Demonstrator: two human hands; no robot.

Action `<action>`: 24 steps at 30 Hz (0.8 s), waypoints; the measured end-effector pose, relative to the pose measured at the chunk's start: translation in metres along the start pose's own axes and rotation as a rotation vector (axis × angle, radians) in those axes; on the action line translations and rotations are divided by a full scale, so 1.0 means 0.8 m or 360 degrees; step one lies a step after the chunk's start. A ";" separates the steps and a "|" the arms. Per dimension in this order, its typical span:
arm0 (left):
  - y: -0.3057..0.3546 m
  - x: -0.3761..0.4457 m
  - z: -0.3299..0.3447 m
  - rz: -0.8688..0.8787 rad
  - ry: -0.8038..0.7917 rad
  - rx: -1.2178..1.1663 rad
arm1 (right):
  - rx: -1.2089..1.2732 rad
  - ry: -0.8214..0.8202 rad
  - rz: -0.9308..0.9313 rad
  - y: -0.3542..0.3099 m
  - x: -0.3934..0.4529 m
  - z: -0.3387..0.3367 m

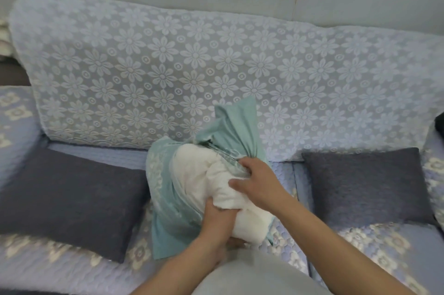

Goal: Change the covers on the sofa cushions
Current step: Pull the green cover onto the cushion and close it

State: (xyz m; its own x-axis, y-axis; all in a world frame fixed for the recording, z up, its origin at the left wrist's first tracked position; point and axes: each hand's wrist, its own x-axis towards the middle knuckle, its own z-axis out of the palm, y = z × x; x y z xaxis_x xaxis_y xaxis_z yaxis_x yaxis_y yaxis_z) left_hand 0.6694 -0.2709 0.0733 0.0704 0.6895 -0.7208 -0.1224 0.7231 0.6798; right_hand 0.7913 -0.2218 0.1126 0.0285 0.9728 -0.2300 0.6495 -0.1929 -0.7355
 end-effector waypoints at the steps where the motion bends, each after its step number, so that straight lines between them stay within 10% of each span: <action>1: -0.002 -0.008 0.002 0.0062 -0.0094 0.0068 | 0.0002 0.0020 -0.0020 0.002 -0.003 -0.003; 7: 0.037 -0.034 -0.045 0.0504 -0.0690 0.1216 | -0.0078 0.0140 -0.0216 -0.016 -0.006 -0.038; 11: 0.099 -0.006 -0.067 0.1658 0.0004 0.1880 | -0.0125 -0.0102 -0.0394 -0.029 -0.016 -0.051; 13: 0.120 0.007 -0.058 0.2024 -0.0155 0.2082 | 0.0059 -0.0200 -0.0397 -0.032 -0.033 -0.039; 20: 0.132 0.015 -0.049 0.1880 -0.0347 0.2813 | 0.1006 -0.0196 -0.0006 0.020 -0.089 -0.048; 24: 0.125 0.022 -0.042 0.1504 -0.0087 0.2657 | 0.0262 -0.0229 -0.0079 0.056 -0.124 -0.049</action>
State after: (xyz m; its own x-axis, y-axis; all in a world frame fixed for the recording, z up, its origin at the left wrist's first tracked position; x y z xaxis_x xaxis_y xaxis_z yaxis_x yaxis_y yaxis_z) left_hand 0.6253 -0.1877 0.1241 0.5903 0.7993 -0.1123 0.7974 -0.5559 0.2347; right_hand 0.8475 -0.3223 0.1274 -0.1168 0.9554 -0.2711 0.5141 -0.1754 -0.8396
